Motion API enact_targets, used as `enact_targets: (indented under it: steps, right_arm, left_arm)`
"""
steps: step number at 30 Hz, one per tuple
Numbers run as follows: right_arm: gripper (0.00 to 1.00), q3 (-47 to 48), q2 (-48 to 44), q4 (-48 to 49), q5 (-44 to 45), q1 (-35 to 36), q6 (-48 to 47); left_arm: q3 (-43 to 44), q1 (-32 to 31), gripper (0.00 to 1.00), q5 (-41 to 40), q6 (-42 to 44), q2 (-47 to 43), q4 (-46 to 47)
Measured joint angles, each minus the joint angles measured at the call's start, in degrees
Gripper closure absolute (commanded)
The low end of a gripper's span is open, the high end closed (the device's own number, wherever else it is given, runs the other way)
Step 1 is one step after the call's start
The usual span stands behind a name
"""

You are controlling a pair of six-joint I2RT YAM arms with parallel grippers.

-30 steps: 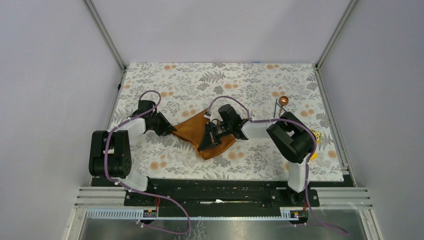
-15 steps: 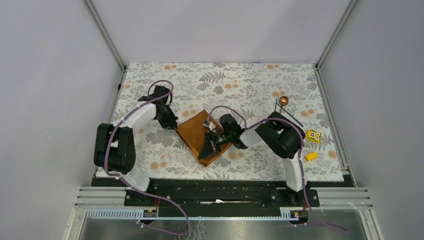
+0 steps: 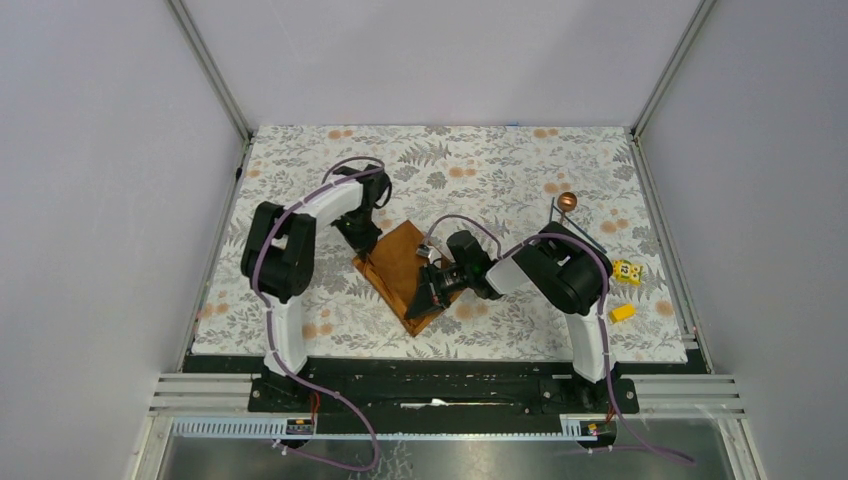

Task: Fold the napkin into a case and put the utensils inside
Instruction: Fold the lower triangle-folded napkin at the center of the board.

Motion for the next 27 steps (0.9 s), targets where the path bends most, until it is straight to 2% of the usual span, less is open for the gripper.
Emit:
enact_targets:
  steps: [5,10,16,19,21,23,27]
  right_arm:
    - [0.67,1.42,-2.16,-11.82,3.32,0.0,-8.81]
    - [0.39,2.4,-8.33,-23.17,6.75,0.0,-17.11]
    - [0.19,2.32,-16.72,-28.85,12.28,0.0,-25.07]
    - [0.16,2.23,-20.68,-29.79,16.85,0.02,-27.47]
    - [0.19,2.69,-21.7,-30.05,18.86,0.02,-28.61]
    - [0.25,4.5,-20.76,-30.69,20.57,0.07,-29.31]
    - [0.29,9.62,-15.39,-30.56,23.08,0.42,-29.49]
  left_arm:
    - [3.56,-1.99,1.0,-1.38,-2.08,4.48,-2.69]
    - [6.16,-2.23,1.0,-3.23,-2.51,5.81,-3.28]
    - [6.8,-2.14,1.0,-3.96,-2.27,6.14,-3.17]
    - [6.8,-2.14,1.0,-3.98,-2.01,6.14,-3.15]
    - [6.8,-2.14,1.0,-3.98,-1.84,6.14,-3.15]
    - [6.82,-2.14,1.0,-3.98,-1.62,6.14,-3.15]
    - [6.91,-2.14,1.0,-3.98,-1.27,6.14,-3.13]
